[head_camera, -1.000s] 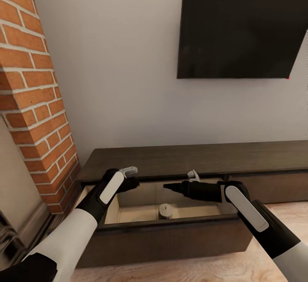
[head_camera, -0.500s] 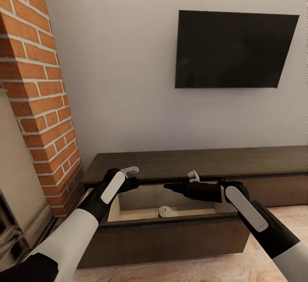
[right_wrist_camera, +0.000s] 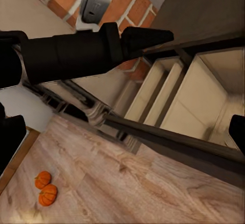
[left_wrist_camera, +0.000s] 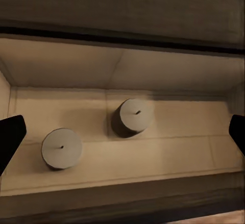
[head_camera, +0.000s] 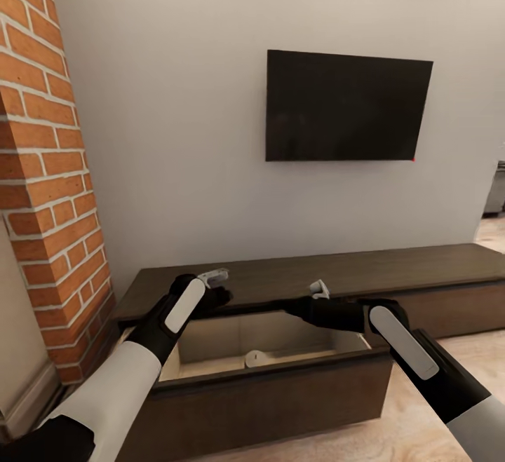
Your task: Place each of the two pumpkins and all three candles from the living room inside a cabinet in the living room (use any cabinet), then make sure every cabinet is closed, and position the cauldron so it is next to a table in the living room.
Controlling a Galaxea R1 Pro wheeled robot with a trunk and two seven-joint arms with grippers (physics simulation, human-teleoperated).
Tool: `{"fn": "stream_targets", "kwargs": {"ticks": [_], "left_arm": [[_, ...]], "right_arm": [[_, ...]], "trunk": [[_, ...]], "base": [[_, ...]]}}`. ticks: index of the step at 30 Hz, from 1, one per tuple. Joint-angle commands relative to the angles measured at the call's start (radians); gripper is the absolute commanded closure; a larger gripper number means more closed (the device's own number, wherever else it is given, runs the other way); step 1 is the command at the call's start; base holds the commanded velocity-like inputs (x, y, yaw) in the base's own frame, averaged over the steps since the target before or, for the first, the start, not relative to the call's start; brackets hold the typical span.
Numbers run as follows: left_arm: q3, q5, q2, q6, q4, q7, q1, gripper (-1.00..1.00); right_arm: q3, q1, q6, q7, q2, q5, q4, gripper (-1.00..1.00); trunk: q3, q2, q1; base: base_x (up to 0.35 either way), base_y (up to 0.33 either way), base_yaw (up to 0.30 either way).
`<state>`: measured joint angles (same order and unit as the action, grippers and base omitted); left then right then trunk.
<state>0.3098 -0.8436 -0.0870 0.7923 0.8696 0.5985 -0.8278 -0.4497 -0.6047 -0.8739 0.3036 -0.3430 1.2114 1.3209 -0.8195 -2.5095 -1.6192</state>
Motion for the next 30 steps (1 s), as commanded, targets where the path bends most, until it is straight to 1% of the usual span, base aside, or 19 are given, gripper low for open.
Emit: {"fn": "stream_targets", "kwargs": {"ticks": [1,7,9,11,13,18,21,23,26,27,28,29,30], "left_arm": [[0.002,-0.011,0.001,0.001,0.003,0.010,-0.001,-1.00],[0.002,-0.011,0.000,0.001,0.007,0.010,0.001,-1.00],[0.002,-0.011,-0.007,0.001,0.021,0.010,0.003,-1.00],[0.003,-0.011,-0.016,0.001,0.045,0.010,0.005,-1.00],[0.003,-0.011,-0.019,0.001,0.076,0.010,0.007,-1.00],[0.006,-0.012,-0.022,0.012,0.203,0.010,0.023,-1.00],[0.005,-0.010,-0.020,0.035,0.249,0.011,0.042,-1.00],[0.004,-0.010,-0.018,0.043,0.276,0.012,0.050,-1.00],[0.003,-0.009,-0.013,0.047,0.291,0.012,0.054,-1.00],[0.003,-0.009,-0.012,0.047,0.294,0.012,0.056,-1.00],[0.003,-0.009,-0.011,0.048,0.299,0.012,0.062,-1.00],[0.003,-0.009,-0.011,0.048,0.302,0.012,0.066,-1.00],[0.003,-0.009,-0.010,0.048,0.313,0.013,0.074,-1.00]], "right_arm": [[-0.001,-0.001,-0.001,0.006,-0.001,-0.006,-0.001,-1.00],[-0.001,-0.001,0.001,0.006,-0.001,-0.006,-0.002,-1.00],[-0.001,-0.001,0.001,0.006,-0.001,-0.006,-0.002,-1.00],[-0.001,-0.001,0.001,0.007,-0.001,-0.006,-0.002,-1.00],[-0.001,-0.001,0.001,0.010,-0.002,-0.007,-0.002,-1.00],[-0.001,-0.001,0.002,0.017,-0.004,-0.005,-0.002,-1.00],[0.000,-0.001,0.002,0.018,-0.007,-0.004,-0.007,-1.00],[0.000,-0.001,0.007,0.018,-0.008,-0.003,-0.028,-1.00],[0.001,-0.001,0.031,0.015,-0.011,-0.003,-0.081,-1.00],[0.001,-0.001,0.045,0.016,-0.022,-0.002,-0.113,-1.00],[0.002,-0.001,0.059,0.020,-0.043,0.001,-0.142,-1.00],[0.002,0.000,0.066,0.024,-0.056,0.002,-0.155,-1.00],[0.002,-0.001,0.081,0.032,-0.086,0.004,-0.176,-1.00]], "trunk": [[0.004,0.000,0.001],[0.032,0.001,0.003],[0.042,0.002,0.004],[0.052,0.002,0.005],[0.061,0.003,0.006],[0.086,0.004,0.008],[0.101,0.005,0.010],[0.111,0.005,0.010],[0.126,0.006,0.012],[0.131,0.006,0.012],[0.136,0.006,0.013],[0.141,0.006,0.013],[0.146,0.007,0.014]], "base": [[0.000,0.000,-0.243],[0.000,0.000,-0.244],[0.000,0.000,-0.244],[0.000,0.000,-0.244],[0.000,0.000,-0.243],[0.000,0.000,-0.239],[0.000,0.000,-0.231],[0.000,0.000,-0.227],[0.000,0.000,-0.225],[0.000,0.000,-0.224],[0.000,0.000,-0.224],[0.000,0.000,-0.224],[0.000,0.000,-0.224]]}}
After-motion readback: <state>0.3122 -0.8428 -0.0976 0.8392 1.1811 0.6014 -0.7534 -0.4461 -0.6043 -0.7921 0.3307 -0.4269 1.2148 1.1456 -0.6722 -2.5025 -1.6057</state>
